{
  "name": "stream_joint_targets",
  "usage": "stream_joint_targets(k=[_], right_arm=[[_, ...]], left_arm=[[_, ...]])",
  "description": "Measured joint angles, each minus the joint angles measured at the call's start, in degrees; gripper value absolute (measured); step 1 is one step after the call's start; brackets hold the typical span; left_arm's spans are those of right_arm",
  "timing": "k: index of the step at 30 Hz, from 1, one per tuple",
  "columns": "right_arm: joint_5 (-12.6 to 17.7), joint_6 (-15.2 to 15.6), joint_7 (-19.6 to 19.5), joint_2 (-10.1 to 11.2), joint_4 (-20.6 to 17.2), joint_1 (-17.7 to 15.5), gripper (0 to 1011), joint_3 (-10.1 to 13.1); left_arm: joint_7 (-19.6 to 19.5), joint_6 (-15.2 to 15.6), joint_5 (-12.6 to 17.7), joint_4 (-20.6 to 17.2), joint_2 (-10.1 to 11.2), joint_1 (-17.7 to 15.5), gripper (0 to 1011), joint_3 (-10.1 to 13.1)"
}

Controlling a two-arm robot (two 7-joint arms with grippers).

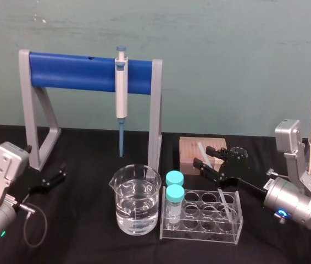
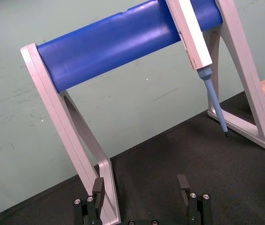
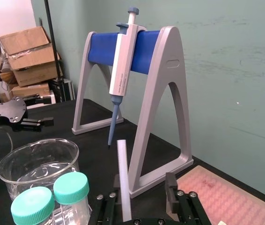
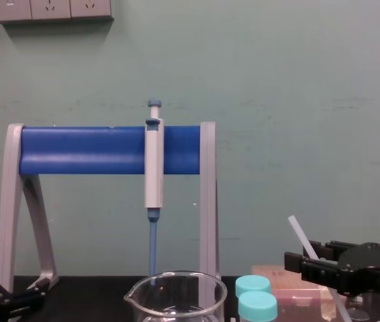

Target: Pick up the stirring rod with one hand, then place it down.

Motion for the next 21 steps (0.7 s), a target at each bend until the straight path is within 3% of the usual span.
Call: stream_joint_targets(k=[15, 21], right_arm=[[0.00, -0.05, 0.00, 0.00, 0.00, 0.00, 98, 0.00], [0.00, -0.05, 0.00, 0.00, 0.00, 0.00, 72, 0.00]], left_arm=[[0.00, 0.00, 0.00, 0.00, 0.00, 0.00, 1000, 0.00], [0.00, 0.00, 0.00, 0.00, 0.00, 0.00, 1000, 0.00]])
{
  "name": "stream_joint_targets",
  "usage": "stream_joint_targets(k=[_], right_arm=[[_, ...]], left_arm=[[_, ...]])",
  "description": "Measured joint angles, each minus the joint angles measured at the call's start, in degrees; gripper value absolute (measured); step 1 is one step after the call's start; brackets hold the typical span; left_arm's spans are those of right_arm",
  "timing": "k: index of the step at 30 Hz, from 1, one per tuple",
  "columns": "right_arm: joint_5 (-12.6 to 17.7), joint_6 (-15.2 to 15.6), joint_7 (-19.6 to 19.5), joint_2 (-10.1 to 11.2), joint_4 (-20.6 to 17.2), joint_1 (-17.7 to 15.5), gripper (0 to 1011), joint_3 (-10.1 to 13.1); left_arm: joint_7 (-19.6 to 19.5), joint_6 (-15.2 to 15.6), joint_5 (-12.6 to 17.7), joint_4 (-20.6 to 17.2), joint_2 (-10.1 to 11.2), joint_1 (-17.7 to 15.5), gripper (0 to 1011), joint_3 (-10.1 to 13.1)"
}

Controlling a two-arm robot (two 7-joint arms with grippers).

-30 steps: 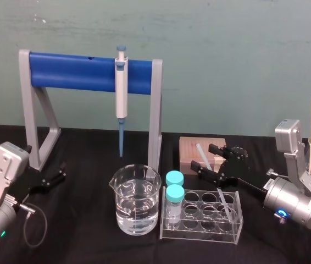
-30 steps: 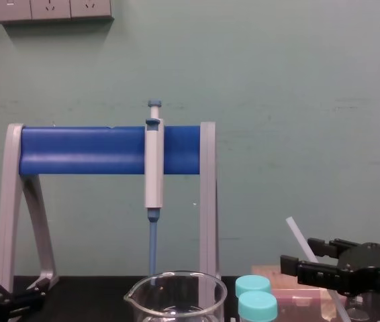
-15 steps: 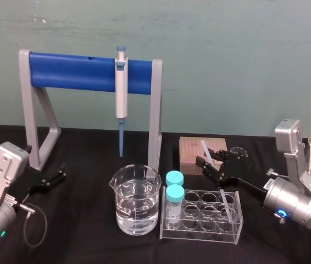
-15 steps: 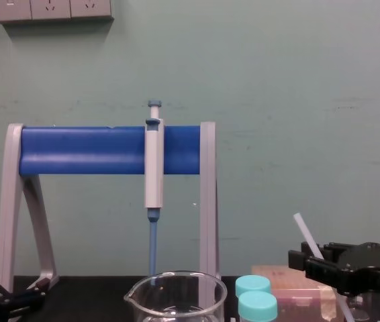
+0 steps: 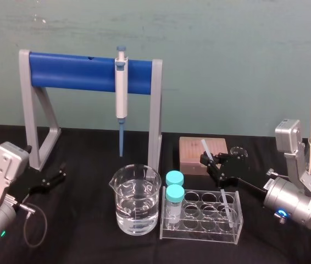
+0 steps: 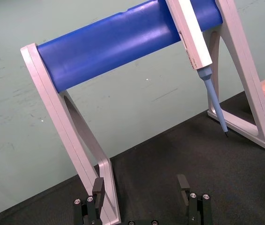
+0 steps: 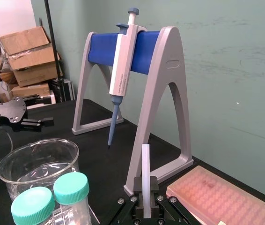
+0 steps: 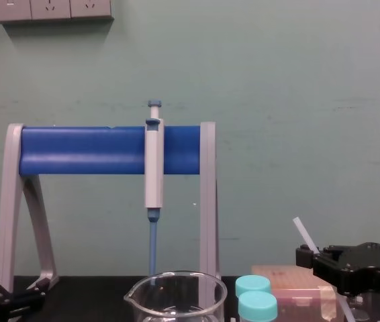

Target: Pick up the stirring rod with one hand, then place it down.

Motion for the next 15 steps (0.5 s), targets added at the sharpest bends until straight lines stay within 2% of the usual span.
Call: stream_joint_targets(k=[15], right_arm=[[0.00, 0.01, 0.00, 0.00, 0.00, 0.00, 72, 0.00]], left_arm=[[0.00, 0.00, 0.00, 0.00, 0.00, 0.00, 1000, 0.00]])
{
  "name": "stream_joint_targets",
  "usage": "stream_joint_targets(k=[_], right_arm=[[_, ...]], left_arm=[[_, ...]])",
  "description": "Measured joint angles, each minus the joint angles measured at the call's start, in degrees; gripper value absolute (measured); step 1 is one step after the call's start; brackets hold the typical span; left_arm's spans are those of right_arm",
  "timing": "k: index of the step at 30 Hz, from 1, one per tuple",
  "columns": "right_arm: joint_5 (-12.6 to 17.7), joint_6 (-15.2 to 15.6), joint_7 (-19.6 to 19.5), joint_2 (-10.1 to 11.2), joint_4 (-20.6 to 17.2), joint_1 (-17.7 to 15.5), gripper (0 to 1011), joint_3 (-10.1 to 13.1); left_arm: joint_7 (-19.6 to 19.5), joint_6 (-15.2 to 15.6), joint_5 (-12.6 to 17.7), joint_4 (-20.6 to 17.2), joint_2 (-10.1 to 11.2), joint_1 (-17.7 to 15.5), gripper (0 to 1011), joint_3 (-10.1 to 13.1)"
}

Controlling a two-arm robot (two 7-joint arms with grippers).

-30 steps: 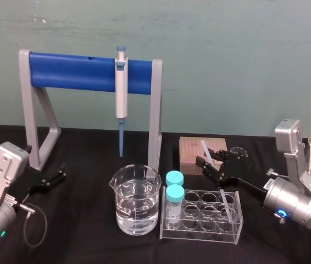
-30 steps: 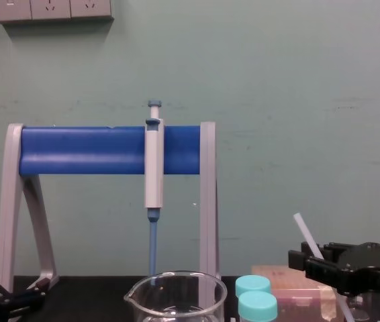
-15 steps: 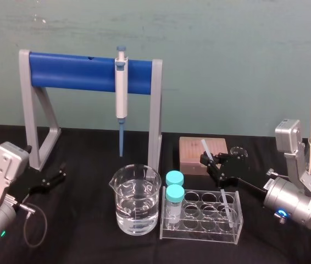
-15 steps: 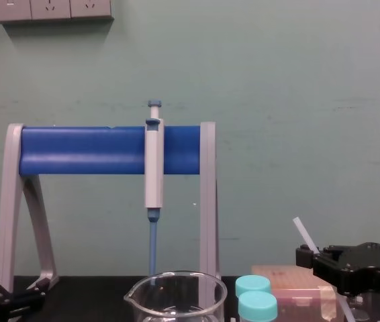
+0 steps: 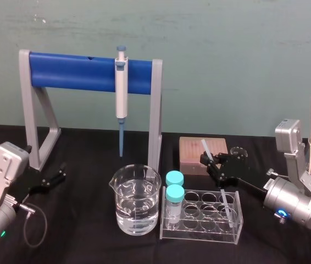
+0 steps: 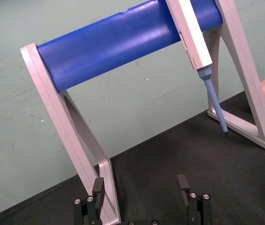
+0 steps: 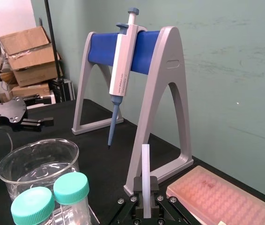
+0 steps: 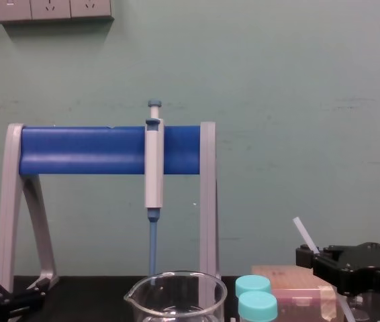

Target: Pick up the stirring rod with one hand, then place it down.

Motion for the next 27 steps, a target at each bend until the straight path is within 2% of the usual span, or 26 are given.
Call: stream_joint_targets(k=[8, 27], right_arm=[[-2.51, -2.04, -1.62, 0.10, -2.48, -1.27, 72, 0.91], [-3.94, -7.27, -2.92, -1.53, -8.81, -3.46, 72, 3.86]], left_arm=[[0.00, 0.00, 0.00, 0.00, 0.00, 0.00, 1000, 0.00], [0.00, 0.00, 0.00, 0.00, 0.00, 0.00, 1000, 0.00]])
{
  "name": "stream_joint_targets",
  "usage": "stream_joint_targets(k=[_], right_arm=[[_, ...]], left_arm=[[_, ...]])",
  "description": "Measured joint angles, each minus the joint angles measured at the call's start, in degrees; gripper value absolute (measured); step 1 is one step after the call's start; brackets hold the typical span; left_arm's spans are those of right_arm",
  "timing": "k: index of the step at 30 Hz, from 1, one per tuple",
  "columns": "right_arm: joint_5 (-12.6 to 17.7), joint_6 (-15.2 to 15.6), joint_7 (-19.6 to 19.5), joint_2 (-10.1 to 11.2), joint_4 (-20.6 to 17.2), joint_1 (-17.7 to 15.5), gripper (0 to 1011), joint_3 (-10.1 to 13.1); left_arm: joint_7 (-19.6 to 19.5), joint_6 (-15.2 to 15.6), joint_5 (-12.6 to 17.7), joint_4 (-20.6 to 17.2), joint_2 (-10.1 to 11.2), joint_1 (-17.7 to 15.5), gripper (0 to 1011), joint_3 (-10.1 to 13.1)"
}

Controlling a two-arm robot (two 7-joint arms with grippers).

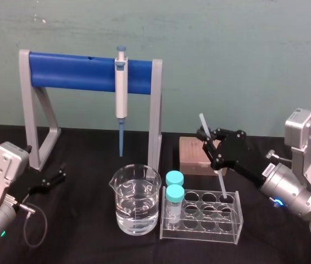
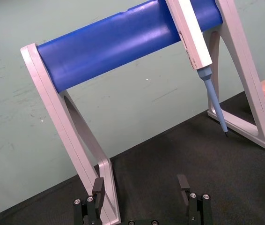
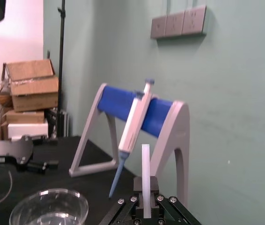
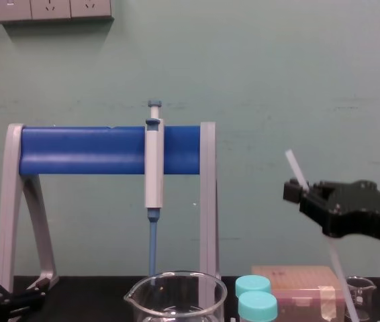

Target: Pick up the stirring rod with one hand, then place it down.

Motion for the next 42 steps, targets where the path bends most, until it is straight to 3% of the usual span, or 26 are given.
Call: stream_joint_targets(k=[9, 17, 22, 31, 42], right_arm=[[-0.78, -2.89, -1.29, -1.19, -1.81, -0.59, 72, 1.47], [-2.36, -9.56, -3.70, -3.55, -1.22, -2.23, 72, 4.26], [-2.75, -11.13, -4.82, -4.46, -1.12, -3.25, 72, 5.63], [-4.82, -10.42, -8.42, -5.64, -2.78, -5.76, 72, 8.04], [-6.44, -9.30, -9.99, -6.40, -4.42, -8.11, 72, 10.14]], left_arm=[[0.00, 0.00, 0.00, 0.00, 0.00, 0.00, 1000, 0.00], [0.00, 0.00, 0.00, 0.00, 0.00, 0.00, 1000, 0.00], [0.00, 0.00, 0.00, 0.00, 0.00, 0.00, 1000, 0.00], [0.00, 0.00, 0.00, 0.00, 0.00, 0.00, 1000, 0.00], [0.00, 0.00, 0.00, 0.00, 0.00, 0.00, 1000, 0.00]])
